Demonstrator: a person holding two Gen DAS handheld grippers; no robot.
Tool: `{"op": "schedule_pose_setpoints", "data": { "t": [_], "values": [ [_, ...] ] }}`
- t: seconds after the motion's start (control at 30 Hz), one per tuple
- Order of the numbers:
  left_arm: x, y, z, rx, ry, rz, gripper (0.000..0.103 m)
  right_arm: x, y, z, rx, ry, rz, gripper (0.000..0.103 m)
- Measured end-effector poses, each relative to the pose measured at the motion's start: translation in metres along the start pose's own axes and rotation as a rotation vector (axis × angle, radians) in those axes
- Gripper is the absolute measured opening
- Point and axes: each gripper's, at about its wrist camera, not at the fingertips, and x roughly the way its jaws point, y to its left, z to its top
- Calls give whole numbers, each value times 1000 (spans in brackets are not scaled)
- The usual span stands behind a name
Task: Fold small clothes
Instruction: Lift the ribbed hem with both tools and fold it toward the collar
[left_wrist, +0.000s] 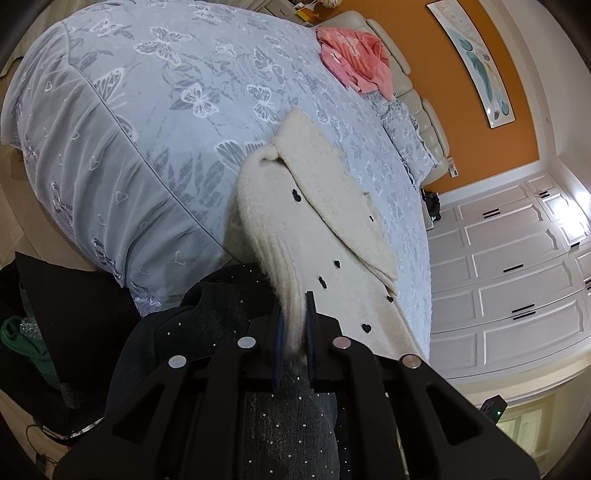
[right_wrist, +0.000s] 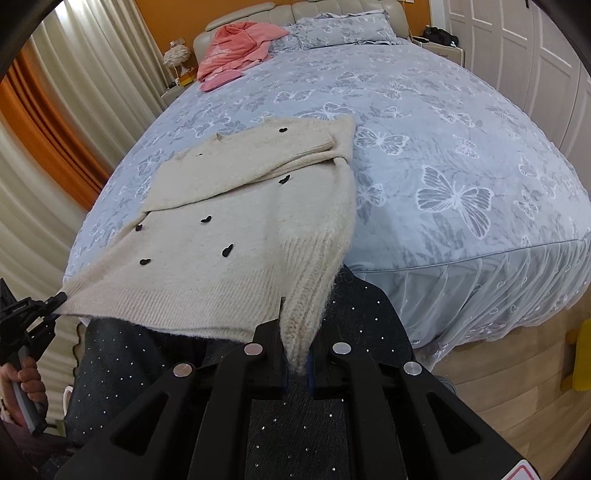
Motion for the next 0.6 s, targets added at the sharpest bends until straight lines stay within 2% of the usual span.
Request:
{"op": "schedule_pose_setpoints", "data": {
  "t": [0.23,0.37,0.4,0.47,0.5,0.53,0.6],
  "values": [
    [-1,2,-4,-5,9,-4,5,-3,2,-4,-1,-3,12,6],
    [11,19,-5,-103,38,-23,10,2,-5,-7,25,12,32,6],
    [12,25,-5,-134,32,-22,14,3,-6,-9,32,15,36,7],
    [7,37,-6,-209,0,-34,29,7,-14,-12,72,27,60,7],
    [5,40,-6,-232,-10,-33,44,8,-18,-13,86,31,70,7],
    [1,44,-6,-261,-22,-34,54,11,-23,-15,114,39,88,7],
    [-2,49,-6,-280,-27,-42,62,15,-30,-15,149,52,115,7]
  ]
}}
